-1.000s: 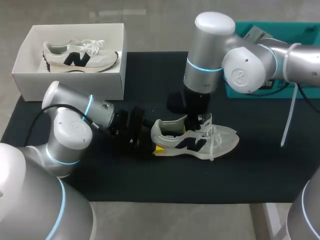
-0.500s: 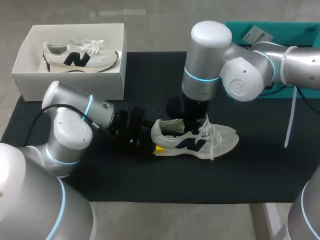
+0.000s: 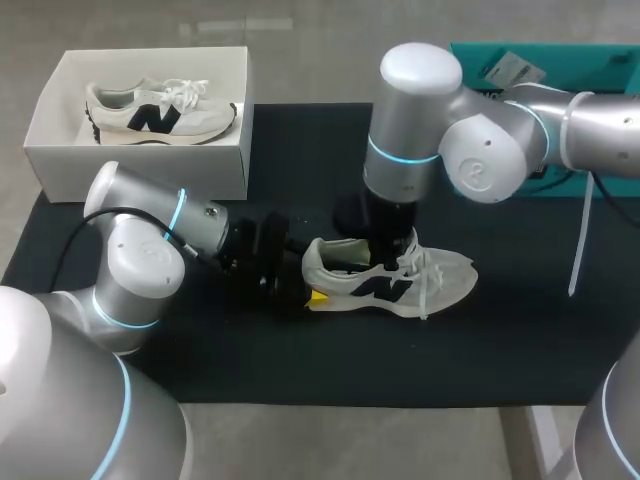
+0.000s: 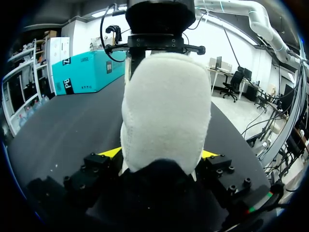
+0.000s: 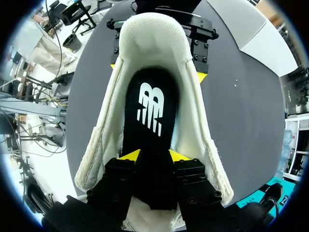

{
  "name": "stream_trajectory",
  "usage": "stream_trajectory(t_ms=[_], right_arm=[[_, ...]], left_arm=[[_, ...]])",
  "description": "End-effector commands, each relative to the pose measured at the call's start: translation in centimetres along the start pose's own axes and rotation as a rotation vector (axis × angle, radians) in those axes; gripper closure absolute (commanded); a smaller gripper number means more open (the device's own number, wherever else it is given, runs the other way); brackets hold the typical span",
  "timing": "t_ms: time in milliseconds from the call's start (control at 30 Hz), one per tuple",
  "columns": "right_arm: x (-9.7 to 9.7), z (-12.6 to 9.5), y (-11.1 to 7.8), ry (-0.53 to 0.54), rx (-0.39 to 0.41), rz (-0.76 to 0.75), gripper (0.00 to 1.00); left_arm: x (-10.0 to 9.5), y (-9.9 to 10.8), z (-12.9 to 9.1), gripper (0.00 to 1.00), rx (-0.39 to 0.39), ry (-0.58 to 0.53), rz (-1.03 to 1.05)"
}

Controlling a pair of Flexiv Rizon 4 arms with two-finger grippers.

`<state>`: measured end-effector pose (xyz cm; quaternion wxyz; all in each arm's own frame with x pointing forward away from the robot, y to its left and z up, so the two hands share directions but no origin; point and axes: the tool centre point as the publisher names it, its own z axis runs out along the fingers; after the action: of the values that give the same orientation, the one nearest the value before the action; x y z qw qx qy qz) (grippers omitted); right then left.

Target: Take the shoe out of the shoebox, open the shoe tongue, remove and reinsert the insole, then place the shoe into the shoebox

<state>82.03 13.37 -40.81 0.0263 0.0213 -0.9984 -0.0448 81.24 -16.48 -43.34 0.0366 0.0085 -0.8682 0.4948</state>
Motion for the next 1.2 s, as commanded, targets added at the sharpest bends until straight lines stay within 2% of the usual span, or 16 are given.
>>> stream_trajectory(t_ms=[33,233,333,367,400,433,600,767,967,1200], right_arm=[[-0.6,2.3,0.2,0.040,-0.012,0.012,0.64],[0.6,3.6,0.4,0.112,-0.023,0.022,0.54],[1.3,4.1,0.5,0.166,-0.046,0.035,0.56],[1.5,4.2,0.6,0.180,-0.048,0.045,0.62],[1.7,4.3,0.5,0.200,-0.061,0.056,0.75],[2.0,4.4,0.4,0.206,-0.068,0.070,0.99],[2.8,4.0,-0.1,0.214,-0.105,0.125,1.00],[3.3,2.8,-0.7,0.170,-0.137,0.174,1.00],[3.3,-0.2,-0.8,0.089,-0.168,0.181,1.00],[2.9,-3.2,-0.3,0.041,-0.155,0.148,1.00]], left_arm=[[-0.1,0.2,0.1,1.00,-0.002,0.002,0.000],[-0.1,0.2,0.1,1.00,-0.002,0.002,0.000],[-0.1,0.2,0.1,1.00,-0.002,0.002,0.000],[-0.1,0.2,0.1,1.00,-0.002,0.002,0.000],[-0.1,0.2,0.1,1.00,-0.002,0.002,0.000],[-0.1,0.2,0.1,1.00,-0.002,0.002,0.000],[-0.1,0.2,0.1,1.00,-0.002,0.002,0.000],[-0.1,0.2,0.1,1.00,-0.002,0.002,0.000],[-0.1,0.2,0.1,1.00,-0.002,0.002,0.000],[-0.1,0.2,0.1,1.00,-0.002,0.002,0.000]])
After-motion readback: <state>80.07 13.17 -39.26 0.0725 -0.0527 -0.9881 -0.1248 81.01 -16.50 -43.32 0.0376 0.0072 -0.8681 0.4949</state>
